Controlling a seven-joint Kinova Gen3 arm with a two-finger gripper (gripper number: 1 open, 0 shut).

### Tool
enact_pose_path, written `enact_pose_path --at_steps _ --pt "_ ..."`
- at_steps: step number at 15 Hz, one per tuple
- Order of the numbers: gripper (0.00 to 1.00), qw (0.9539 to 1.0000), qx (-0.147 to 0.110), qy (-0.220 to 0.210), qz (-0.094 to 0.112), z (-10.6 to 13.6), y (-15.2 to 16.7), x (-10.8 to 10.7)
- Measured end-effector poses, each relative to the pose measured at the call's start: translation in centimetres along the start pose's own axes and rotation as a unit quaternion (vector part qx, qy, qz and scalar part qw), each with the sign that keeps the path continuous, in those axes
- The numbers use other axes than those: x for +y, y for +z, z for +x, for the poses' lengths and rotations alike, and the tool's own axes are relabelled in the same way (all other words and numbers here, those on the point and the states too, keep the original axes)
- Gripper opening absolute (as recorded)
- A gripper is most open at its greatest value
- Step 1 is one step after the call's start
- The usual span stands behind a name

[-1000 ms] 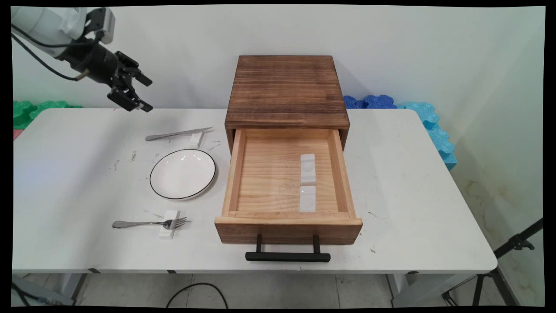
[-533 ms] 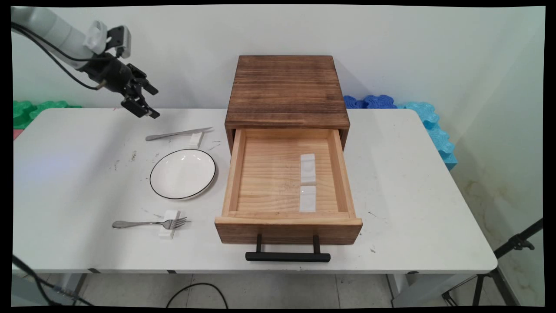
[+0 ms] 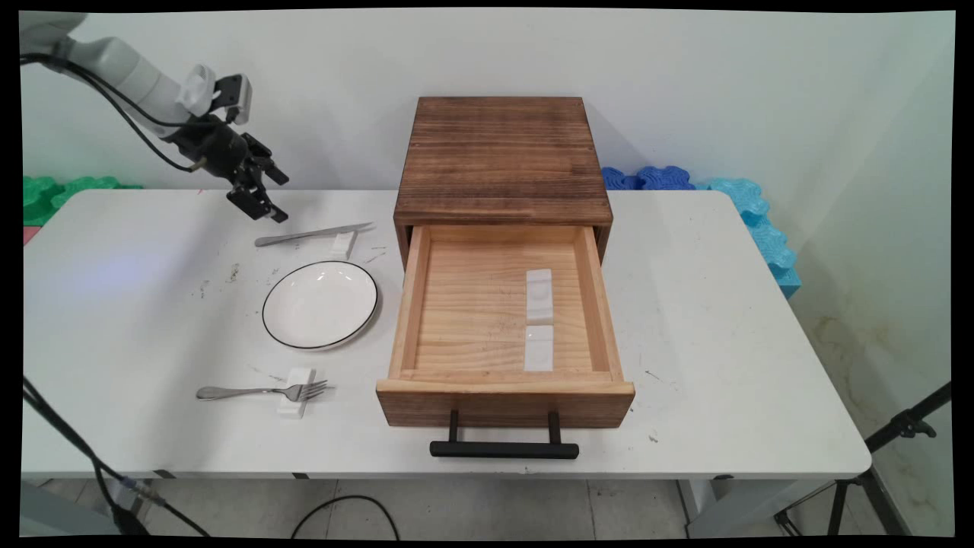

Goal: Pick up the knife from the left of the white plate

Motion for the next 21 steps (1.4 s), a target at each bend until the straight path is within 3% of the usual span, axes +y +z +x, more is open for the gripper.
enact_pose_path --at_steps 11,21 --pt "1.00 0.9987 -0.007 0.022 -0.045 -0.9 4.6 -2.7" --pt "1.00 0.9976 -0.001 0.037 -0.059 -0.4 6.7 -3.2"
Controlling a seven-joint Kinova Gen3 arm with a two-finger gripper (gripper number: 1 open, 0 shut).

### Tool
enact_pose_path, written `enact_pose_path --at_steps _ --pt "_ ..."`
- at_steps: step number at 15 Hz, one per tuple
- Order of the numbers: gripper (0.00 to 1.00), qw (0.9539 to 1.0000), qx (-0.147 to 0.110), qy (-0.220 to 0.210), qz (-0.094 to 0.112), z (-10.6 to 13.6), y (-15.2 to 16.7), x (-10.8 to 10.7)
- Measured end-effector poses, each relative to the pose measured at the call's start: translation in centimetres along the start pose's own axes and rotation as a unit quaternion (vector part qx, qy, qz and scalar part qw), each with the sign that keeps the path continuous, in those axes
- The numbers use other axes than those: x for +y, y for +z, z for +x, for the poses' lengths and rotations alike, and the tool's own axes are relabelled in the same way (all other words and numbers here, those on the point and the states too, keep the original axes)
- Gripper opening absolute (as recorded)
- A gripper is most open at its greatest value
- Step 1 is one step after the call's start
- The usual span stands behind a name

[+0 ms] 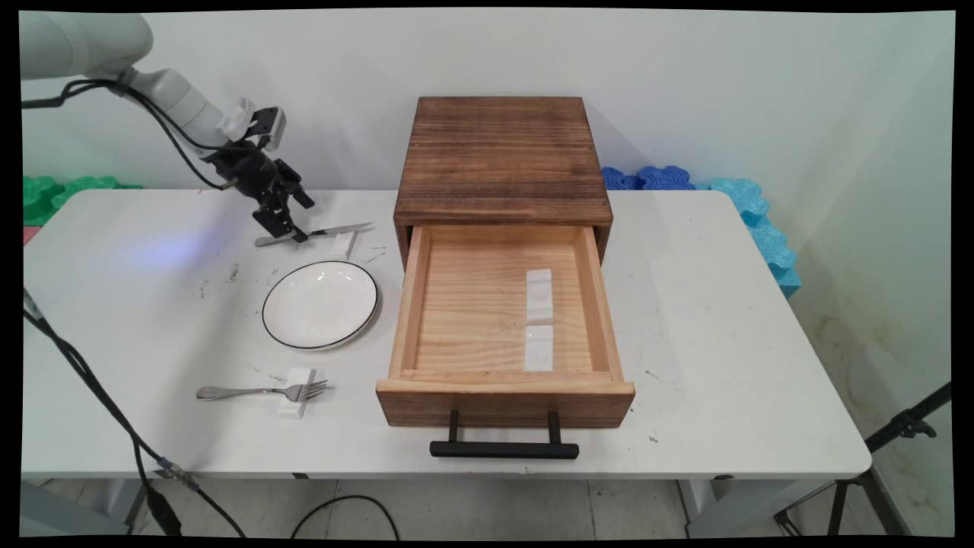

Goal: Pick up the knife from the left of the white plate

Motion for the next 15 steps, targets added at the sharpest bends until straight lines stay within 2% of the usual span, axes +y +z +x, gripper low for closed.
enact_pose_path --at_steps 8,9,15 --pt "1.00 0.9999 0.001 0.009 -0.005 0.1 0.9 -0.1" --pt "0.00 0.9999 0.002 0.010 -0.005 0.2 1.0 0.0" --pt "0.00 0.9999 0.005 0.010 -0.008 0.3 1.3 0.2"
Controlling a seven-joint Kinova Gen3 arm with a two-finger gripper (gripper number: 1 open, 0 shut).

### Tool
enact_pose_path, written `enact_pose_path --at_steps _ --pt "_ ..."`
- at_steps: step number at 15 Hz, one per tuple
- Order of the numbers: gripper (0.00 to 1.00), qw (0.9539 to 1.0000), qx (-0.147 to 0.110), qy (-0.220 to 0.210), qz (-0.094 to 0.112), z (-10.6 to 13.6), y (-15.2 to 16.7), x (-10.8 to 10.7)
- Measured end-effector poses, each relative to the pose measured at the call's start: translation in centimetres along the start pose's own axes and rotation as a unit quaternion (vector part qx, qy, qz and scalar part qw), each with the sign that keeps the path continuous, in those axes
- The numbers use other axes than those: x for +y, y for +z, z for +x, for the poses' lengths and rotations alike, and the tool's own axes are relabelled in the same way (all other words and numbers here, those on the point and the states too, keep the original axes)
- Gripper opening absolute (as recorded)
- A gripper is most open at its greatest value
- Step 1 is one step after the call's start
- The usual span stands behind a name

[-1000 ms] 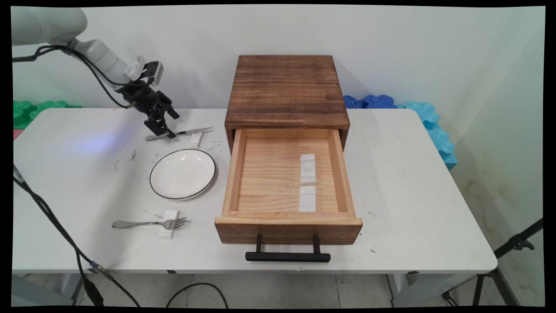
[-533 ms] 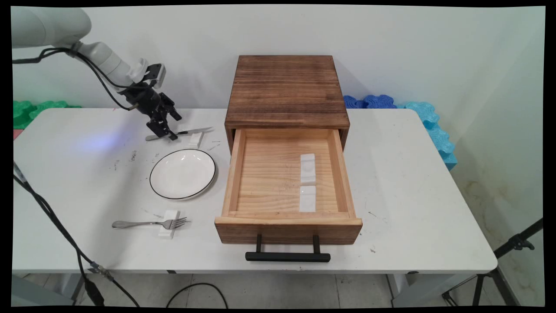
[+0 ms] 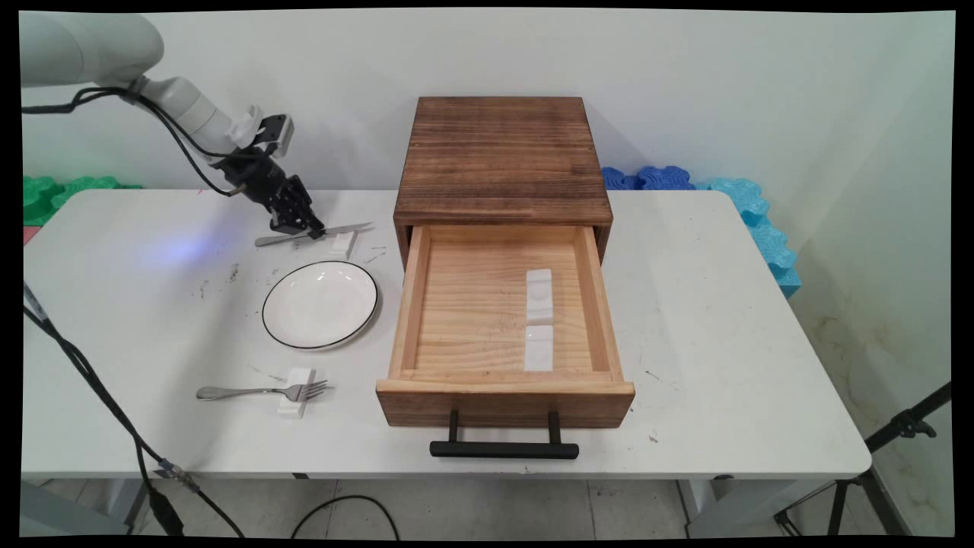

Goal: Place the picked object into the drawer

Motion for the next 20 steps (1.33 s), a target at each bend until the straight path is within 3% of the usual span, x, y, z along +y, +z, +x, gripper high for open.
enact_pose_path --at_steps 10,20 --pt "0.00 1.0000 0.000 0.006 -0.003 0.2 -0.3 0.4" --pt "0.00 0.9993 -0.008 0.035 0.010 0.2 -3.7 1.2"
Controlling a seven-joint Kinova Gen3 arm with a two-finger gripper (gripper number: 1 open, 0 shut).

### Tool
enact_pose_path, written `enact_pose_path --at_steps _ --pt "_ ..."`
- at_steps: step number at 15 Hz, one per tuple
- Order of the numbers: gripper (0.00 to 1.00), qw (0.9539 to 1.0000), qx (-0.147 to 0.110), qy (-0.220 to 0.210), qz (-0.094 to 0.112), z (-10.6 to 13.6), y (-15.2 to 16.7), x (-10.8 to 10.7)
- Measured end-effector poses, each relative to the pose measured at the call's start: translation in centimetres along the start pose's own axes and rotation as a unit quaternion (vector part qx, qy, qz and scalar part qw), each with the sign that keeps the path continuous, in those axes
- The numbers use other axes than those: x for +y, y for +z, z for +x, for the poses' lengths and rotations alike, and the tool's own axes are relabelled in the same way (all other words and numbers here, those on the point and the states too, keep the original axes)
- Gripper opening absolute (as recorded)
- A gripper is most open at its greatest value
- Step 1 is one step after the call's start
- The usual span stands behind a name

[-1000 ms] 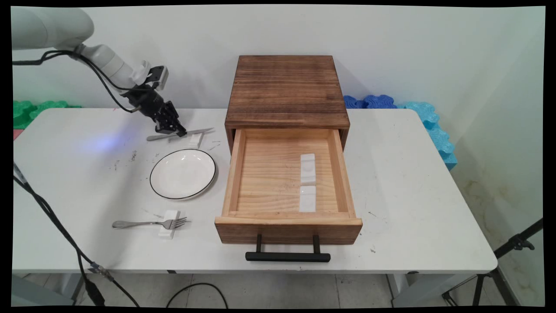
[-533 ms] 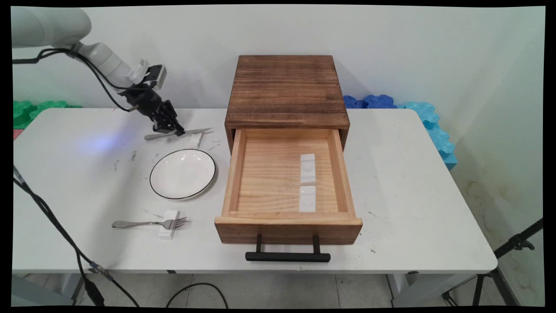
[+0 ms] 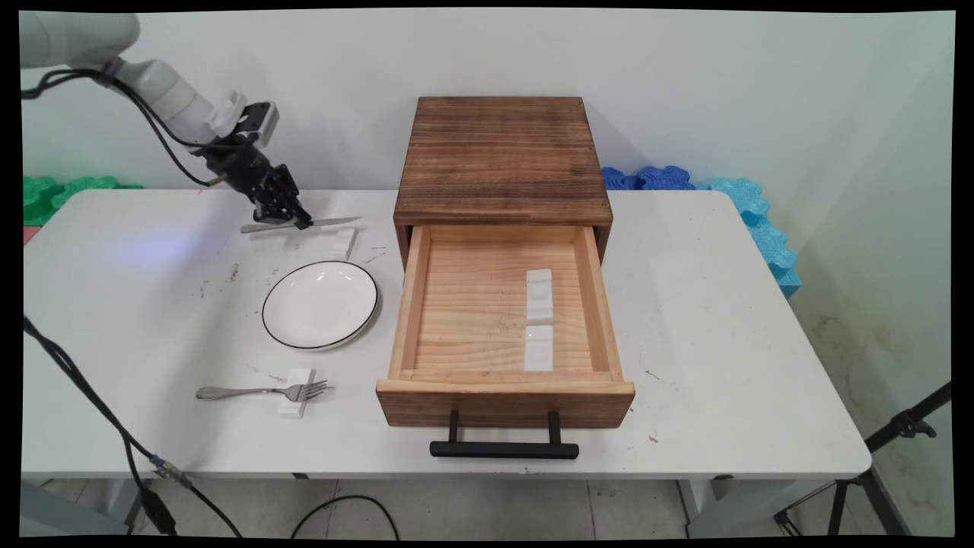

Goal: Place the picked object into the drawer

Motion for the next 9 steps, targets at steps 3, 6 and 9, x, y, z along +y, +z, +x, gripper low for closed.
enact_pose_path --at_steps 3,6,9 --pt "0.00 1.0000 -0.002 0.008 0.003 0.1 -1.3 0.8" --pt "0.00 0.9998 -0.002 0.017 0.004 0.2 -3.0 1.9" --pt "0.00 0.9997 -0.002 0.024 0.005 0.4 -4.4 3.0"
